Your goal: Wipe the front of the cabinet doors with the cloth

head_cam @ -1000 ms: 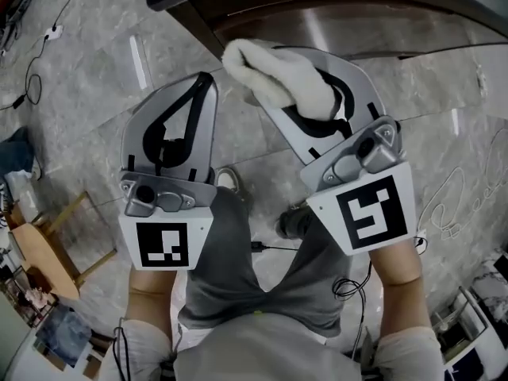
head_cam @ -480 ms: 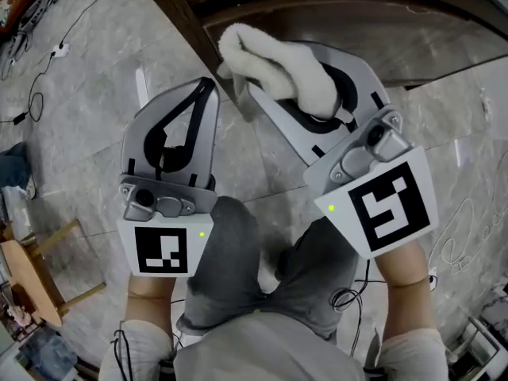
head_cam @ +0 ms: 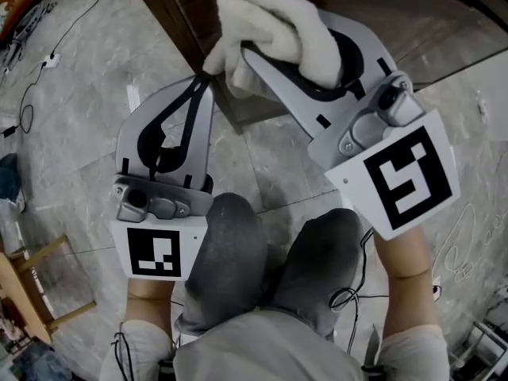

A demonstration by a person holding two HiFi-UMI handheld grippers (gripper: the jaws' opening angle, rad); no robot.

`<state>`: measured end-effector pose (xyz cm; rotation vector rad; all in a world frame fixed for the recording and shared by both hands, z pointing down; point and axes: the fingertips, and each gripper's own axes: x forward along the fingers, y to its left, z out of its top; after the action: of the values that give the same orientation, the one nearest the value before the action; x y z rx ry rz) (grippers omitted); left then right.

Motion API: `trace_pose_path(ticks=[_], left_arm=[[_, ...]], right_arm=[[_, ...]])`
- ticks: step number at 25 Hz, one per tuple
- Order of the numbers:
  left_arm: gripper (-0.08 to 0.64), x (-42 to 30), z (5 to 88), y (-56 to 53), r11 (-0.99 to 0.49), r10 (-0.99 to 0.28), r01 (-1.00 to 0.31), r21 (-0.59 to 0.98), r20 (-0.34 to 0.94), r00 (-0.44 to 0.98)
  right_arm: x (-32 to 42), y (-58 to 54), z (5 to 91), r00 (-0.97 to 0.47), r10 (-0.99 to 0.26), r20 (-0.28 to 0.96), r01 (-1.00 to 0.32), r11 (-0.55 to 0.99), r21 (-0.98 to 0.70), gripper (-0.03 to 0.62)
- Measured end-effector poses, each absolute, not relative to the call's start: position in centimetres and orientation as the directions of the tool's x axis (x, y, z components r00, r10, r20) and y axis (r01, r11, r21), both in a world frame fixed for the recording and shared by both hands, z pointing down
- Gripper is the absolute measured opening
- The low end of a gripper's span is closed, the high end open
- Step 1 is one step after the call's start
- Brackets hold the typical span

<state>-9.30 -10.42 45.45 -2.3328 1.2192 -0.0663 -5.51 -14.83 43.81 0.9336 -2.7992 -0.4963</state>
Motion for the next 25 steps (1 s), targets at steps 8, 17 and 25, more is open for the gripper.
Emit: trace_pose_path(ticks=[8, 17, 25], left_arm=[[0.018, -6.5, 46.0, -10.9, -0.476, -0.772, -0.745, -0.467, -0.184, 0.609], [0.018, -3.3, 46.1, -10.6, -0.499, -0.754, -0.736, -0.459, -0.19, 0.629], [0.018, -3.7, 46.0, -9.3, -0.511, -0.736, -0.725, -0.461, -0.201, 0.646]], right_arm=[[-2.1, -15.7, 45.2, -0.775, -0.63, 0.051, -0.566, 0.728, 0.386, 0.135], [2.3, -16.6, 45.4, -0.743, -0.666, 0.073, -0.588, 0.701, 0.404, 0.135], [2.8, -16.5, 45.0, -0.714, -0.695, 0.077, -0.604, 0.669, 0.434, 0.135]])
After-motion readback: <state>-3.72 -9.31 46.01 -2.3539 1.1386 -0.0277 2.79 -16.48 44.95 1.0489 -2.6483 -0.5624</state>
